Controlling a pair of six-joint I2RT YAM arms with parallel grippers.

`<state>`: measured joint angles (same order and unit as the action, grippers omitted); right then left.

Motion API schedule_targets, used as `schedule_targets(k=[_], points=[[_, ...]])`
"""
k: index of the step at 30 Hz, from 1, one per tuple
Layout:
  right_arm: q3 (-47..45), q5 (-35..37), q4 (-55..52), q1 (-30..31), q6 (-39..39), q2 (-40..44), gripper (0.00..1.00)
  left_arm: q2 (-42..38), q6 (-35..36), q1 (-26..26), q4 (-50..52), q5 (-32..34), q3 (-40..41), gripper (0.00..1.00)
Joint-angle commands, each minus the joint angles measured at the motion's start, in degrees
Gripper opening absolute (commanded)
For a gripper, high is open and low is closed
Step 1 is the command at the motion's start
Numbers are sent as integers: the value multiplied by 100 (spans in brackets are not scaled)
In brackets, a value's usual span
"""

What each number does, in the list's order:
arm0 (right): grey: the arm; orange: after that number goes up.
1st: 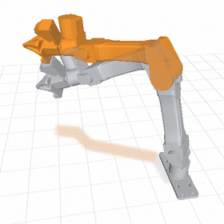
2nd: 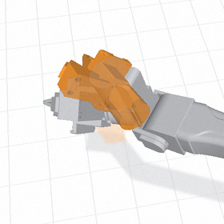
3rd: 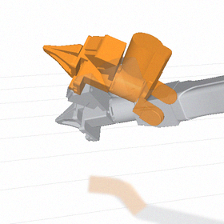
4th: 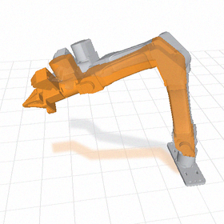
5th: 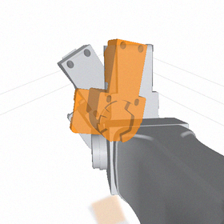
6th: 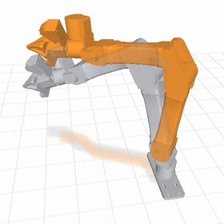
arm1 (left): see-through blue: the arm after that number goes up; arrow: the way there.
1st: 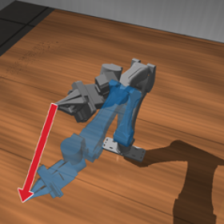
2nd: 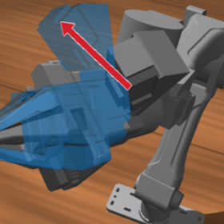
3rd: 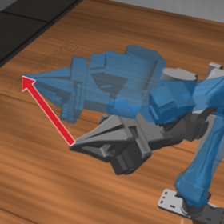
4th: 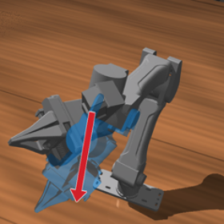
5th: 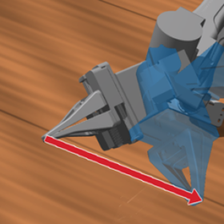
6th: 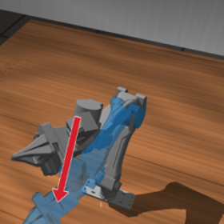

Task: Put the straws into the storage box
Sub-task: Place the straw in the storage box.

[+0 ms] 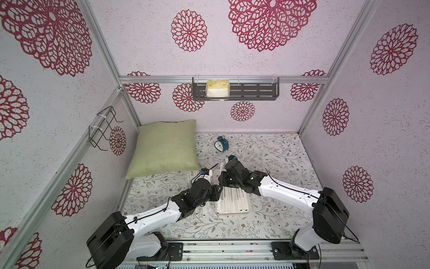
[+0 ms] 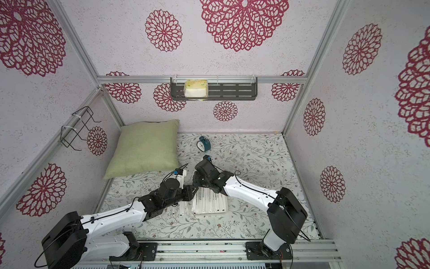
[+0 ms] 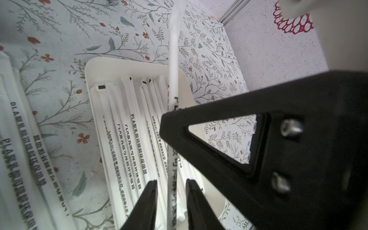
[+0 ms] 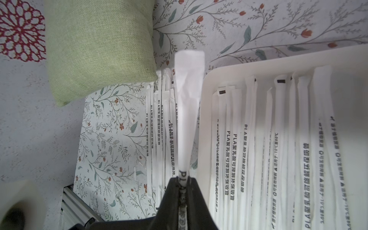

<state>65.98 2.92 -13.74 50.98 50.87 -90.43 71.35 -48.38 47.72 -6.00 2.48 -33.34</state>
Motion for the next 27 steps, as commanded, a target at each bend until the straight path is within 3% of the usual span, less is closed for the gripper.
schedule_targets(k=[1,6,12,27], points=[[112,187,-256,-323,-352,185,12,-204,-70,47,428,-21,-133,39],[104,299,-991,-929,-1239,413,11,-1183,138,-82,1638,435,156,47],[31,996,-1461,-965,-1572,63,10,-2072,133,-1108,1892,382,584,48],[109,1321,-1456,-983,-1993,-1022,10,-1523,8,-1211,1458,33,689,49]])
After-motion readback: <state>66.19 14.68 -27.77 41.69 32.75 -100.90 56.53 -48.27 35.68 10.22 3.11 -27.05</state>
